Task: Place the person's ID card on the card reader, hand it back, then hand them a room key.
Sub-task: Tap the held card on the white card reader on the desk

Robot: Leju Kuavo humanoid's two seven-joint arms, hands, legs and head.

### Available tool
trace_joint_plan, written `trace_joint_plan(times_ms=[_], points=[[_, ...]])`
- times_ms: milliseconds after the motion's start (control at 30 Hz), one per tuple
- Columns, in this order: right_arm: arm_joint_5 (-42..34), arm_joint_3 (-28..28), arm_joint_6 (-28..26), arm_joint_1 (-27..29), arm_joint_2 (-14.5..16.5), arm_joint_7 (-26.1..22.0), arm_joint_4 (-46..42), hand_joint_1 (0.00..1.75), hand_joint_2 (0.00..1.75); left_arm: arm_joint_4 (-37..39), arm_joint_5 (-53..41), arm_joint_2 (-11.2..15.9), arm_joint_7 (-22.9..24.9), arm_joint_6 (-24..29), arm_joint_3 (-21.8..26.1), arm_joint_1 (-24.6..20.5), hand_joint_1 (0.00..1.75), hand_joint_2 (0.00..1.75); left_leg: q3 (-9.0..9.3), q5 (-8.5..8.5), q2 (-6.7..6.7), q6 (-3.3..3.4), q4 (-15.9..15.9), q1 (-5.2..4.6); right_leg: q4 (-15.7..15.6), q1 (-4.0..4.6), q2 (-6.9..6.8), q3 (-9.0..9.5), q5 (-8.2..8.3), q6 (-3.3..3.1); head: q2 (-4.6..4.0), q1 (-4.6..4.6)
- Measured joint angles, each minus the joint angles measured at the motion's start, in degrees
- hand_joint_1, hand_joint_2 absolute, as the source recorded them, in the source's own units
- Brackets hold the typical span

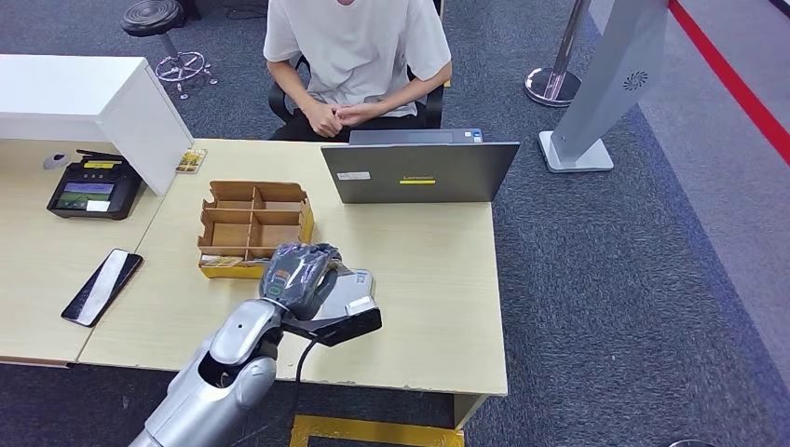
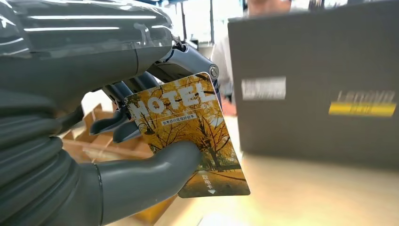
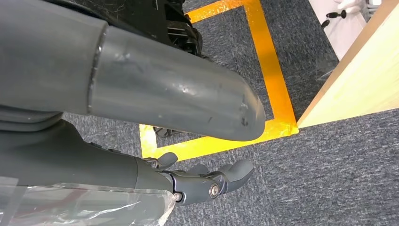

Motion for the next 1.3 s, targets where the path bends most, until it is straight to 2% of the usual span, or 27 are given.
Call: trace_joint_plan(times_ms=[100, 467, 1300], points=[[0.32, 0.0, 0.03, 0.0, 0.0, 0.32, 0.0, 0.0, 0.0, 1.71, -0.02, 0.27, 0.79, -1.49, -0.1, 0.2, 1.75, 1.75, 0.0, 0.0, 0.0, 0.0, 0.0, 0.0, 0.0, 0.0, 0.0, 0.0, 0.0, 0.0, 0.0, -0.01], [1.19, 0.0, 0.0, -0.03, 0.0, 1.02, 0.0, 0.0, 0.0, 6.22, -0.32, 0.53, 1.56, -1.87, -0.52, 0.27, 1.75, 1.75, 0.0, 0.0, -0.01, 0.0, 0.0, 0.0, 0.0, 0.0, 0.0, 0.0, 0.0, 0.0, 0.0, -0.01], [1.2, 0.0, 0.0, -0.03, 0.0, 1.02, 0.0, 0.0, 0.0, 8.08, -0.32, 0.68, 1.58, -1.87, -1.33, 0.23, 1.75, 1.75, 0.0, 0.0, -0.01, 0.0, 0.0, 0.0, 0.0, 0.0, 0.0, 0.0, 0.0, 0.0, 0.0, -0.01]])
